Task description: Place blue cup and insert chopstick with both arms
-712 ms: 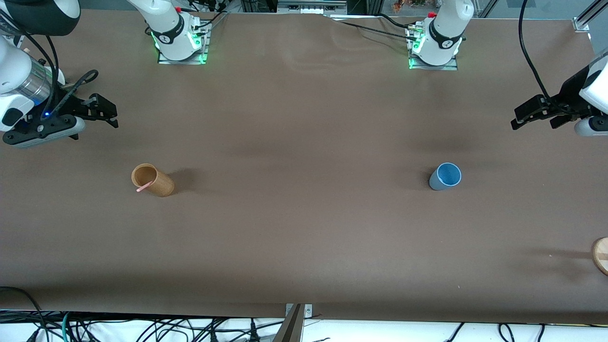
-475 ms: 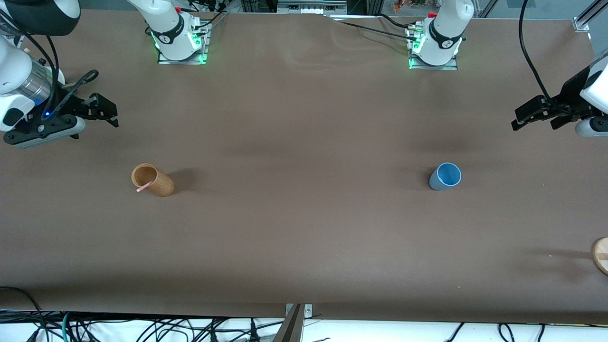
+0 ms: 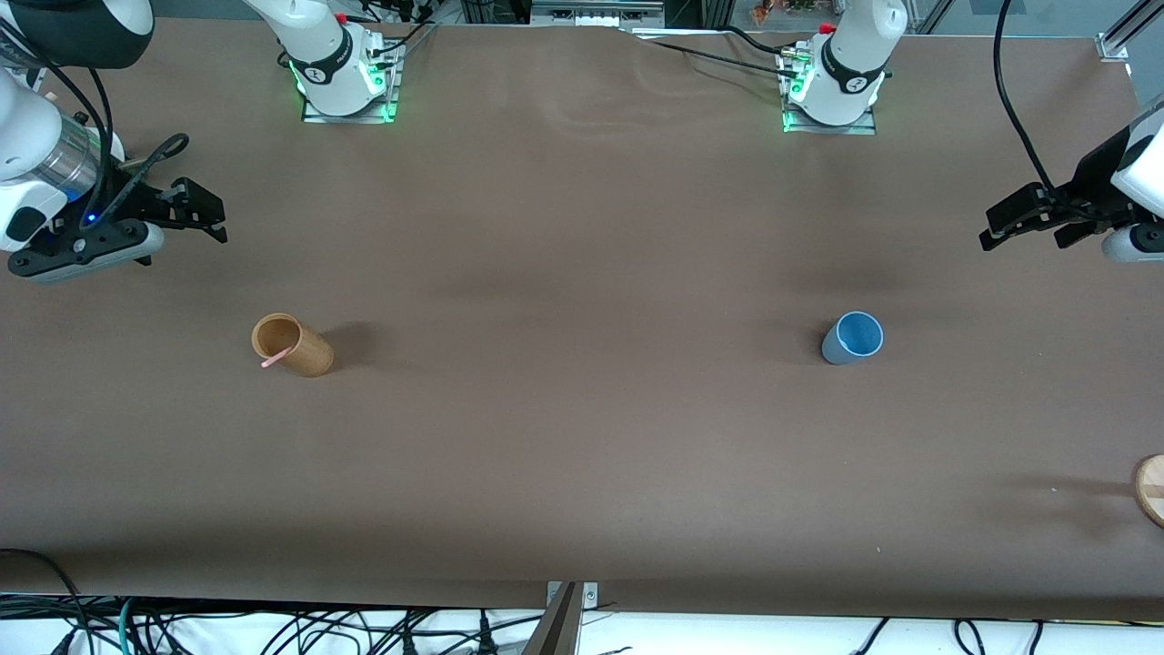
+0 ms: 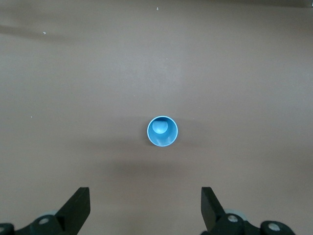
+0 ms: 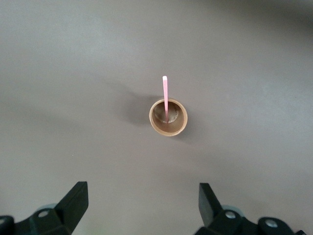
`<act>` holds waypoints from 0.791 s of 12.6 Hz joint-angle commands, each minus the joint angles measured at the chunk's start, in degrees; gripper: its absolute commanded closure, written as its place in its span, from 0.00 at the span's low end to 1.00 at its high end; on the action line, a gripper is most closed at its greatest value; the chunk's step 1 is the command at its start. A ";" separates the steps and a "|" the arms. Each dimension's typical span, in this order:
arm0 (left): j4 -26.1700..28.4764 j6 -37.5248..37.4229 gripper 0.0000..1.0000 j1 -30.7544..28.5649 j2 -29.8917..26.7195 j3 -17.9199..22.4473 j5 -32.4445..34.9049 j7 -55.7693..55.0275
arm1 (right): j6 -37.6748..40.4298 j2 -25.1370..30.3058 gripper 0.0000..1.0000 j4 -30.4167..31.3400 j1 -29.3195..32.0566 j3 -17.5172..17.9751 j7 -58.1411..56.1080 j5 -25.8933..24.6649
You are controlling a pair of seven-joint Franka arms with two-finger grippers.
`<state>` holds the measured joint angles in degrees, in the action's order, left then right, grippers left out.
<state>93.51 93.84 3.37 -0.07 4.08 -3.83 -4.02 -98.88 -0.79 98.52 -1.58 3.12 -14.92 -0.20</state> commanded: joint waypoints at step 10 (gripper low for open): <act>-3.68 -0.85 0.00 2.34 10.24 -1.62 -1.00 -0.47 | 1.06 0.70 0.00 0.18 0.09 -0.21 -1.25 -0.06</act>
<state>92.66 94.18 4.93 6.72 2.53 -3.83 -4.16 -98.55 -0.80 98.54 -1.58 3.10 -14.97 -0.20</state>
